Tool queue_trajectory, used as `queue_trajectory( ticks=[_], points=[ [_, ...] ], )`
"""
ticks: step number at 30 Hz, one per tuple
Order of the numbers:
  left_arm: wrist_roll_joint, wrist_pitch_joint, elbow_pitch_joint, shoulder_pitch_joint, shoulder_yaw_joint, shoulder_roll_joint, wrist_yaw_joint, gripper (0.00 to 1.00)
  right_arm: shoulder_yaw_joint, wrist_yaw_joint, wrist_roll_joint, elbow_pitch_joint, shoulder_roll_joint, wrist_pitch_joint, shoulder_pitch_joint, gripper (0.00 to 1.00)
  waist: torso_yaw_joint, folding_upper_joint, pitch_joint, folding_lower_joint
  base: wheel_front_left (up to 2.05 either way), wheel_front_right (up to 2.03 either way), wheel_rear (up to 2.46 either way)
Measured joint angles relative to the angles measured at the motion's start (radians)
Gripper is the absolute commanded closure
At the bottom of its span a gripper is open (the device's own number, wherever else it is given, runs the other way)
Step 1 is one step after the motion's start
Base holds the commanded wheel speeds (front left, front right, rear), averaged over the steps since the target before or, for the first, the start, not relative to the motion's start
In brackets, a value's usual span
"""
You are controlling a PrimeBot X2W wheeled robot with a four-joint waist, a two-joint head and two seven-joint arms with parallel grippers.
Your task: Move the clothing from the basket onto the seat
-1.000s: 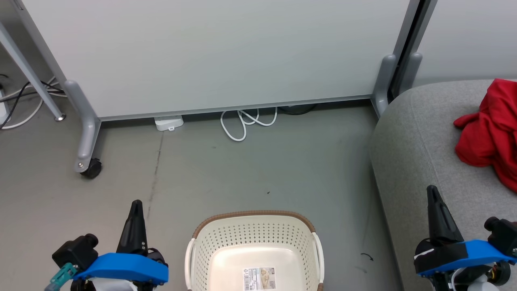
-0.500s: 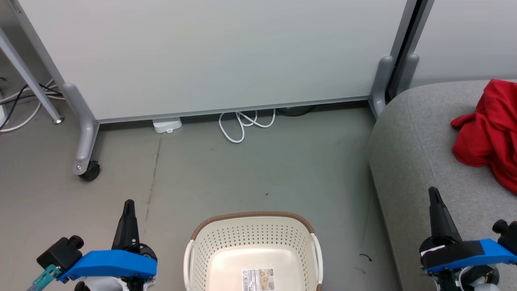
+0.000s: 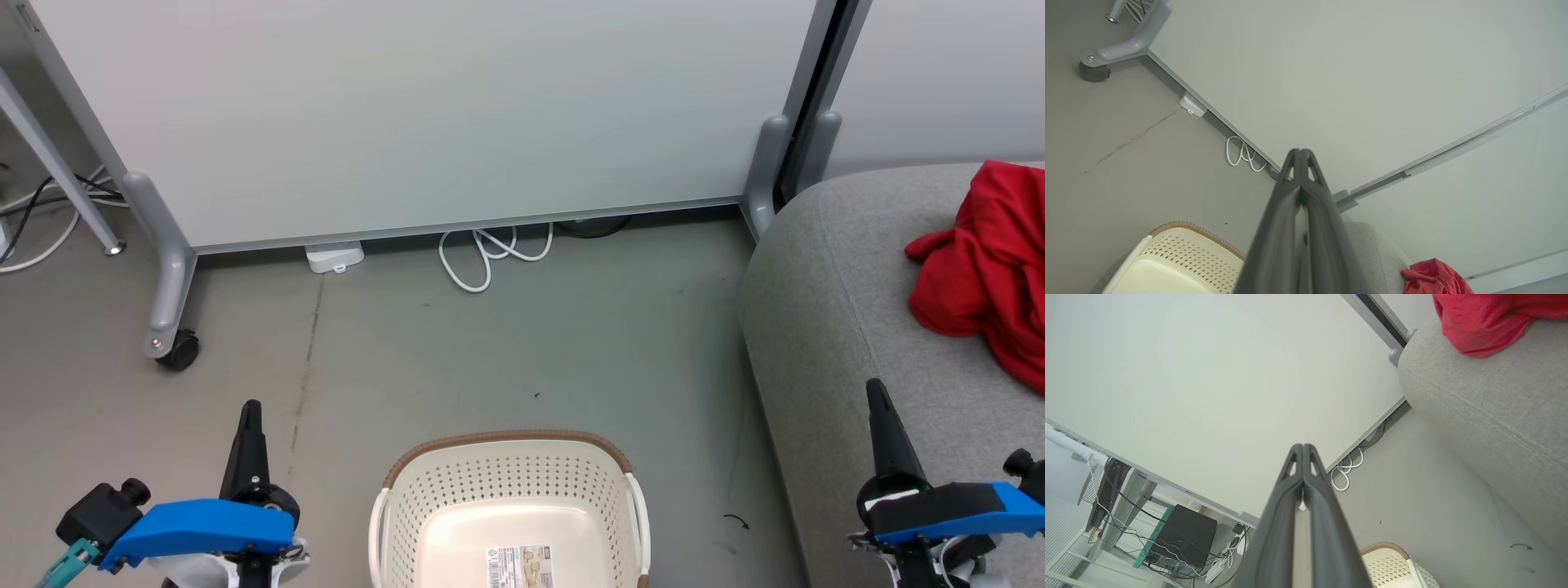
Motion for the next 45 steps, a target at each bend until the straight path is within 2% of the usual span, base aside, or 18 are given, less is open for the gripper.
queue_trajectory(
  ticks=[21, 45],
  points=[
    [-0.222, 0.055, -0.012, -0.012, 0.031, 0.0, -0.004, 1.0, -0.002, 0.0, 0.245, 0.0, -0.001, 0.054, -0.005, 1.0, -0.009, 0.0, -0.008, 0.0, 0.0, 0.0, 0.0],
    [-0.43, 0.109, -0.023, -0.018, 0.061, 0.0, -0.007, 1.0, -0.005, 0.0, 0.474, 0.001, -0.002, 0.108, -0.012, 1.0, -0.02, 0.0, -0.017, 0.0, 0.0, 0.0, 0.0]
  ],
)
